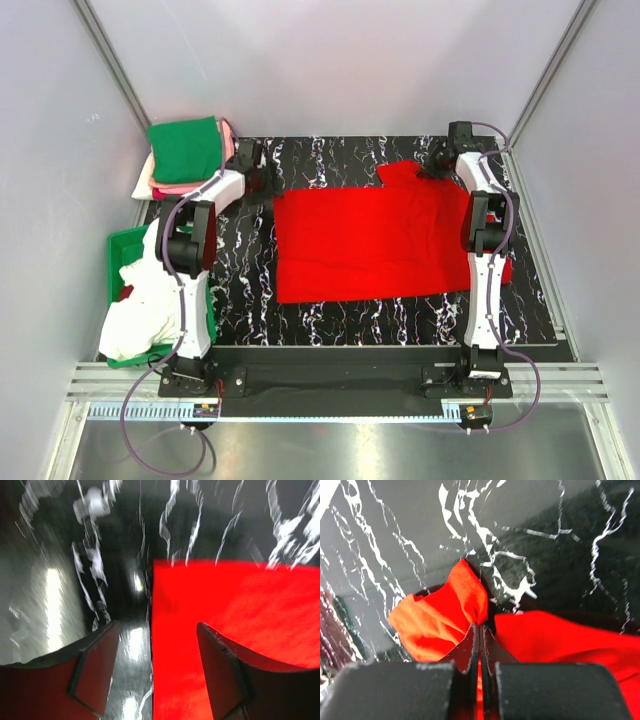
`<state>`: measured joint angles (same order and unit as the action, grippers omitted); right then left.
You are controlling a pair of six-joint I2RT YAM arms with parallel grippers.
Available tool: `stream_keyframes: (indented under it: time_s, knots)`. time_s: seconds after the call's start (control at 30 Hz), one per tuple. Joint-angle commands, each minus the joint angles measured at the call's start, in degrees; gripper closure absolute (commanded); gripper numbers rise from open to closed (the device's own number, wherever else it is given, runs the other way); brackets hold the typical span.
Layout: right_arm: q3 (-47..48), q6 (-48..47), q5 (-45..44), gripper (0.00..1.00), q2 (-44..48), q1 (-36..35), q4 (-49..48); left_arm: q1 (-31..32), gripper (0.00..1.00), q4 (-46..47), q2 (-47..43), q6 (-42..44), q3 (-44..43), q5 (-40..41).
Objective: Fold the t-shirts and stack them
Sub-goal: Fold the tshirt
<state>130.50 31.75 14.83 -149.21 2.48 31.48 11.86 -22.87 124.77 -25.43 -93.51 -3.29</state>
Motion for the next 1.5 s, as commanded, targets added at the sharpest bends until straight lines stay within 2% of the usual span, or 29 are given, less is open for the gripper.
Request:
stream_keyframes:
  time_s: [0.0, 0.1, 0.17, 0.37, 0.57, 0.77, 0.87, 0.93, 1.0, 1.13, 1.3, 1.47]
  knots:
    - [-1.38, 0.68, 2.66, 1.00, 5.68, -0.46, -2.21, -0.87, 0.33, -3.22, 5.11, 2.22, -8.67, -0.57]
    - [-3.05, 0.86, 3.10, 1.00, 6.21, -0.46, -3.09, -1.22, 0.34, -5.95, 9.25, 2.84, -14.22, -2.24]
    - [-3.76, 0.69, 3.28, 1.00, 6.21, -0.46, -3.27, -1.31, 0.39, -6.57, 10.05, 3.19, -14.77, -3.38]
    - [-2.88, 0.07, 2.57, 1.00, 5.77, -0.28, -2.31, -1.22, 0.44, -0.86, 5.66, 2.14, -5.99, -5.06]
    - [-2.26, -0.02, 2.31, 1.00, 6.12, 0.07, -1.69, -1.22, 0.58, -0.24, 5.83, 1.61, -5.10, -6.99]
    - [-2.00, -0.28, 3.62, 1.00, 5.95, 0.68, -1.87, -1.22, 0.63, 1.34, 6.01, 1.35, -4.65, -7.70]
    - [-1.21, -0.63, 6.07, 1.00, 4.72, 0.95, -2.48, -1.22, 0.82, 0.64, 7.59, 2.14, -7.37, -8.83]
    - [-1.30, -1.42, 7.66, 1.00, 4.63, 1.12, -3.88, -1.22, 1.00, -0.15, 8.12, 3.27, -9.13, -10.24]
    - [-4.00, -1.69, 10.12, 1.00, 5.76, 1.56, -6.86, -1.05, 1.00, -0.85, 8.21, 4.24, -11.42, -13.23]
    - [-14.11, -2.65, 11.01, 1.00, 14.79, 2.18, -13.98, -0.78, 1.00, -0.86, 5.14, 6.00, -10.90, -14.72]
    - [-25.35, -3.97, 11.01, 1.00, 22.98, 3.84, -17.94, -0.78, 1.00, 2.21, -2.06, 6.27, -4.67, -16.75]
    - [-31.79, -4.94, 12.06, 1.00, 29.58, 4.99, -18.74, -0.70, 1.00, 3.27, -7.86, 6.18, 0.86, -17.45]
